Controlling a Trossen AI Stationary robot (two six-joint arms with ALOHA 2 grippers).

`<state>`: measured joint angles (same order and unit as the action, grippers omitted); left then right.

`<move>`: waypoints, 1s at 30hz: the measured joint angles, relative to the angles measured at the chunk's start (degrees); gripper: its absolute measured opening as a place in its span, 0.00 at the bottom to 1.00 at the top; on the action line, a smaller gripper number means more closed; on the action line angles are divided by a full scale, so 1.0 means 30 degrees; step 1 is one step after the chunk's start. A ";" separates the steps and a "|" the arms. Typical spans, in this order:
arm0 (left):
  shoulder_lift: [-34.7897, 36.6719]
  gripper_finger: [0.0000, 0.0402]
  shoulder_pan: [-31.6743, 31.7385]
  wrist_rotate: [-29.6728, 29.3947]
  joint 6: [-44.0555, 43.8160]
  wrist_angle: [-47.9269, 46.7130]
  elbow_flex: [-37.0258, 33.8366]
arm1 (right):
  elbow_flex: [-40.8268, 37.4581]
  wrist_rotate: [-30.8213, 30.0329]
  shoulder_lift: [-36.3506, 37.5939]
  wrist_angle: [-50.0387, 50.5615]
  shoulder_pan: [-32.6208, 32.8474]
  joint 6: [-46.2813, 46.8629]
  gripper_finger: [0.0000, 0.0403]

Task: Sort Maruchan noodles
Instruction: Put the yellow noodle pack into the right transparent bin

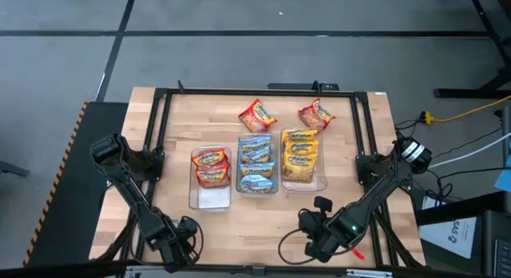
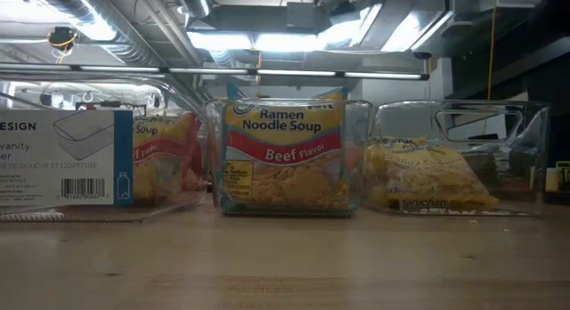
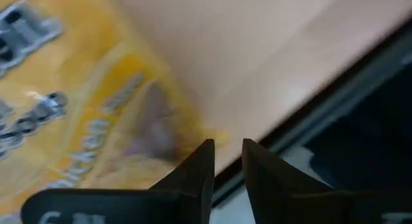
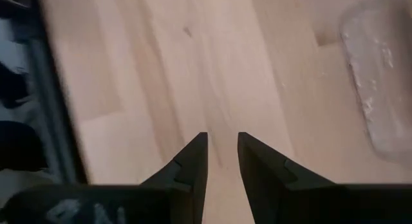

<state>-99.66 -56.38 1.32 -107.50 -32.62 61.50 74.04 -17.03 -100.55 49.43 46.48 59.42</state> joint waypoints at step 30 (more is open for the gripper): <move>-0.1596 0.00 0.0496 0.3479 -0.0457 -0.0834 0.0996 | -0.0400 -0.0268 0.0000 -0.0149 0.0000 0.0100 0.22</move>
<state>-104.45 -54.89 11.75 -108.87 -35.12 64.49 72.84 -17.83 -100.55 48.98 46.48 59.72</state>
